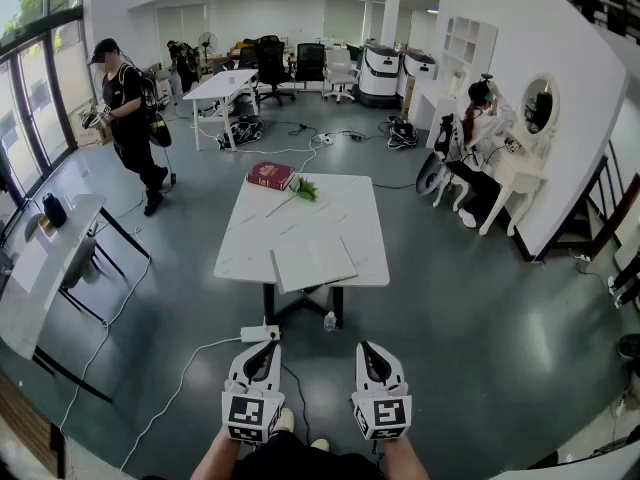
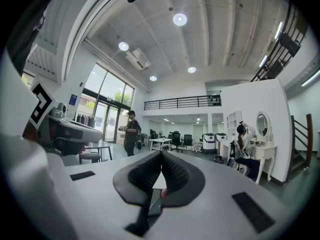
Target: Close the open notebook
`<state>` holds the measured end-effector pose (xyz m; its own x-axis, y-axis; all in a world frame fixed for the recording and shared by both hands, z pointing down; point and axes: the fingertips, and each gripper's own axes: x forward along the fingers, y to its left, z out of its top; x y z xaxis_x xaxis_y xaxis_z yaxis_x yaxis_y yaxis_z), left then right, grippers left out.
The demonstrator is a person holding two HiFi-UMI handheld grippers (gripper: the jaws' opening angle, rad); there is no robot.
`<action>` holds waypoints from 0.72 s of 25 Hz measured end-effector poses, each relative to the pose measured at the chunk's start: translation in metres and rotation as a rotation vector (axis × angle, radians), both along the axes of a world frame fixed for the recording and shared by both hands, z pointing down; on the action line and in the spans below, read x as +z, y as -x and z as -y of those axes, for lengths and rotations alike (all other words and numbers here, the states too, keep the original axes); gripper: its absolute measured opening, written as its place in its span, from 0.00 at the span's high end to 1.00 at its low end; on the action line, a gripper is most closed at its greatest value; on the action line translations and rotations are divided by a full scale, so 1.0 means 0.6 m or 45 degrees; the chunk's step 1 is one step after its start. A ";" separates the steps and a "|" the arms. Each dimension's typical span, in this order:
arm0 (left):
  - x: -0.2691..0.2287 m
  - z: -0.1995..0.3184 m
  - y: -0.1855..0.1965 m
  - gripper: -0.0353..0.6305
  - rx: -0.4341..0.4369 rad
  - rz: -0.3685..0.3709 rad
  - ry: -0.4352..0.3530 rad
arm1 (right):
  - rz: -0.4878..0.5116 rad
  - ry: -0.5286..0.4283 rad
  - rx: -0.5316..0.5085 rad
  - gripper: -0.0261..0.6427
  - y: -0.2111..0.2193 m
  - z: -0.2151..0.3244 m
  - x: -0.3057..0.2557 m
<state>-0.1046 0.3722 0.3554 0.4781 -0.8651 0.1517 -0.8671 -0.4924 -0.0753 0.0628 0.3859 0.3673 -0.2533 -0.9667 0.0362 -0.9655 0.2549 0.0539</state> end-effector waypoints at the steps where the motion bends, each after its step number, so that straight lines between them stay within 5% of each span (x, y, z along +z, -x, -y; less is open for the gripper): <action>1: 0.002 -0.003 -0.004 0.91 0.000 0.002 0.005 | 0.005 0.004 -0.002 0.94 -0.003 -0.002 0.002; 10: 0.003 0.018 -0.006 0.91 -0.042 0.006 0.018 | 0.000 0.008 -0.033 0.94 -0.005 0.026 0.006; 18: 0.023 0.128 -0.002 0.91 -0.060 0.004 0.047 | -0.006 0.025 -0.062 0.94 0.004 0.139 0.023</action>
